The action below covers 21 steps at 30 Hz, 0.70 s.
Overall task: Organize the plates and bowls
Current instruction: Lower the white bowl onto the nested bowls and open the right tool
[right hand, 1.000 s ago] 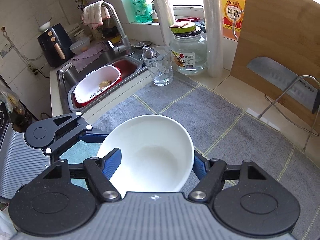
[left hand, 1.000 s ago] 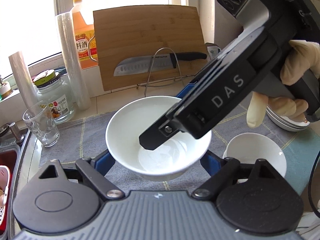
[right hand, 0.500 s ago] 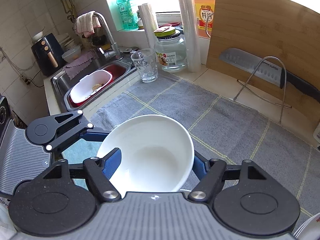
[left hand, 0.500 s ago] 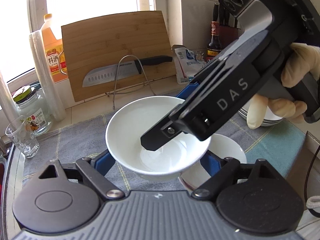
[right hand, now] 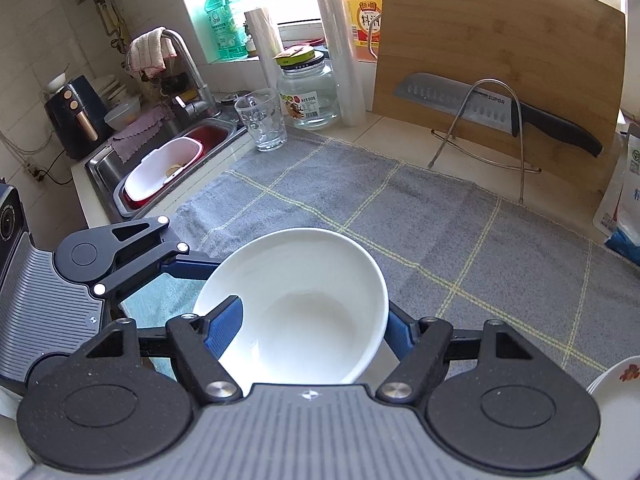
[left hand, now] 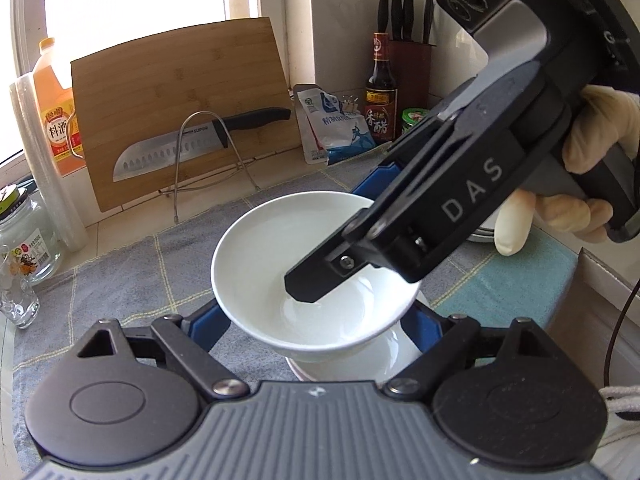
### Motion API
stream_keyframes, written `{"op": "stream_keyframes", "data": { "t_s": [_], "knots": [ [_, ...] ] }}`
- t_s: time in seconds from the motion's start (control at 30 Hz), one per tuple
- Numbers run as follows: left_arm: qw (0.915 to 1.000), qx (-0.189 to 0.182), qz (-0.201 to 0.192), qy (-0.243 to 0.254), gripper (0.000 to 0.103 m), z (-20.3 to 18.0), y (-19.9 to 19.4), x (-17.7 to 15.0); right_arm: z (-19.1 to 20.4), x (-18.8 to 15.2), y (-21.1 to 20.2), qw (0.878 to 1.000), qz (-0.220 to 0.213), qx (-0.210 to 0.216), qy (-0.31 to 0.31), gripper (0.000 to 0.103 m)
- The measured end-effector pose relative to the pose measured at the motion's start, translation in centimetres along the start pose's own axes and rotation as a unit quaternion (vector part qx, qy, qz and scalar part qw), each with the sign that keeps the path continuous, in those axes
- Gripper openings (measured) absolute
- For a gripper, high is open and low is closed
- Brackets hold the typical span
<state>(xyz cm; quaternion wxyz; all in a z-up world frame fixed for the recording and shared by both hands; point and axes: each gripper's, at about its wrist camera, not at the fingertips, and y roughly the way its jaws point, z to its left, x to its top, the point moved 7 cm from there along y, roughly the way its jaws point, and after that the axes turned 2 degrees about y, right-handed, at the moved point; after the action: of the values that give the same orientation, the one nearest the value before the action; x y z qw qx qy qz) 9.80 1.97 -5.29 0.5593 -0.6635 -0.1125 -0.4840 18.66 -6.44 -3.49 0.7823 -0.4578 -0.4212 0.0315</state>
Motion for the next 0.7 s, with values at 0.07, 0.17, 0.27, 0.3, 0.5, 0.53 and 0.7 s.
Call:
{"op": "stream_keyframes", "data": {
  "t_s": [0.07,0.17,0.27,0.3,0.5,0.53,0.7],
  "knots": [
    [1.0000,-0.005,0.004,0.000,0.091,-0.4,0.2,-0.2,-0.2,-0.5,0.0,1.000,0.003,-0.001,0.005,0.079],
    [0.9999,-0.013,0.011,0.001,0.091,-0.8,0.6,-0.5,-0.5,-1.1,0.0,1.000,0.009,-0.001,0.012,0.079],
    [0.9997,-0.018,0.016,0.002,0.091,-1.1,1.0,-0.7,-0.8,-1.8,0.1,1.000,0.012,-0.001,0.021,0.079],
    [0.9997,-0.019,0.018,0.002,0.091,-1.2,1.2,-0.8,-0.9,-1.9,0.2,1.000,0.013,-0.002,0.023,0.079],
    [0.9993,-0.027,0.025,0.002,0.091,-1.4,1.7,-1.1,-1.2,-2.5,0.4,1.000,0.018,-0.005,0.025,0.079],
    [0.9993,-0.028,0.025,0.002,0.091,-1.4,1.8,-1.1,-1.2,-2.6,0.5,1.000,0.018,-0.005,0.025,0.079],
    [0.9989,-0.031,0.035,0.002,0.091,-1.5,2.2,-1.4,-1.6,-3.0,0.9,0.999,0.025,-0.003,0.028,0.079]
  ]
}}
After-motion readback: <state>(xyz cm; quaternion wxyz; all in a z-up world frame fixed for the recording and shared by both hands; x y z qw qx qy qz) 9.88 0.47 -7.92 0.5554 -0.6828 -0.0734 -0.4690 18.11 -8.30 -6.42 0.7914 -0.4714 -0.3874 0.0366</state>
